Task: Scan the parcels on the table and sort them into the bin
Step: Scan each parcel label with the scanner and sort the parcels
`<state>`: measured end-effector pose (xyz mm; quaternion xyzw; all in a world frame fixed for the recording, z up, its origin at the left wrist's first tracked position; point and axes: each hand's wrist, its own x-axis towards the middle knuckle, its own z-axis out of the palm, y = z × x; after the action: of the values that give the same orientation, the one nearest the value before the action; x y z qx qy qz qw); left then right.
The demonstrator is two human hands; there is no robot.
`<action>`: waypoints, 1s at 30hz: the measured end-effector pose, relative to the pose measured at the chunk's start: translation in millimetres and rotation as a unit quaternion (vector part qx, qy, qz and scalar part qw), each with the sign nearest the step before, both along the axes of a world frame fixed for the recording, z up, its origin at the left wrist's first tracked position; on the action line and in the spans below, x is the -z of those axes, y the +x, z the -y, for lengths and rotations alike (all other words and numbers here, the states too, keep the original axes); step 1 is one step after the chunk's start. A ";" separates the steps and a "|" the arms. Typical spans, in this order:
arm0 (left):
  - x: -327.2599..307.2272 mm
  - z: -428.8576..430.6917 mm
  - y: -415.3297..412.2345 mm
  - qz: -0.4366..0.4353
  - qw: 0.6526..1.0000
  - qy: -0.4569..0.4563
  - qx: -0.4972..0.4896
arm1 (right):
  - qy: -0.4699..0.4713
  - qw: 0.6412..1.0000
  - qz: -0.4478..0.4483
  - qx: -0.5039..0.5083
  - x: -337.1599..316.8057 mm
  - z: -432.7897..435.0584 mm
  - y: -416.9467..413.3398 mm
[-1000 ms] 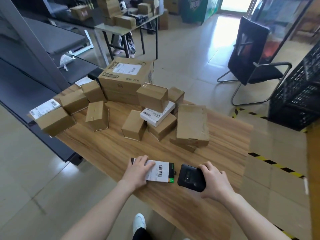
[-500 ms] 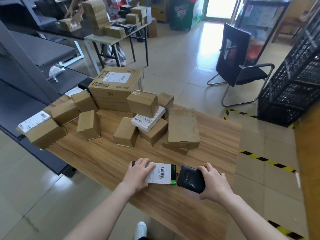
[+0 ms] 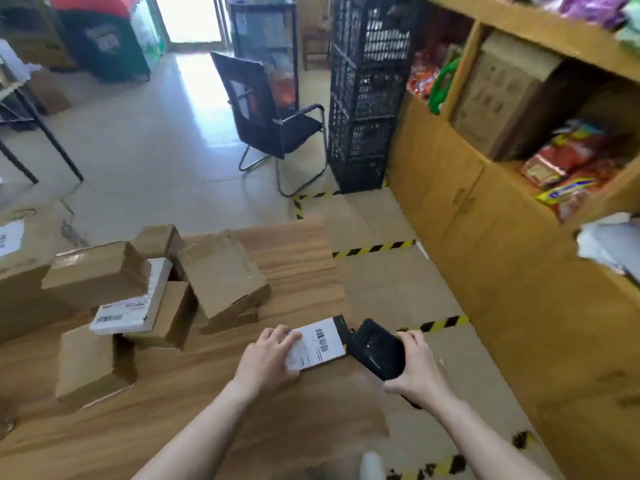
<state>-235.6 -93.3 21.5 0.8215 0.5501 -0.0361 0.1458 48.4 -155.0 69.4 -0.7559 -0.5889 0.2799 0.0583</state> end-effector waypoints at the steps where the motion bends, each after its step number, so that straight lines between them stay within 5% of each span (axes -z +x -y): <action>1: 1.4 -3.0 14.7 0.008 1.000 -0.003 0.026 | -0.001 0.999 0.001 0.035 1.2 14.1 10.4; 15: -20.7 64.4 265.8 0.004 0.934 -0.003 0.356 | 0.019 0.927 -0.010 0.375 6.2 242.6 147.3; 30: -17.3 291.0 545.2 -0.026 0.787 -0.042 0.615 | -0.001 0.762 0.004 0.647 2.2 521.9 247.7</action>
<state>309.6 -384.4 38.8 0.9778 -0.0698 -0.1625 0.1124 296.1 -676.9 67.2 -0.9585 0.0404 0.1732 0.2229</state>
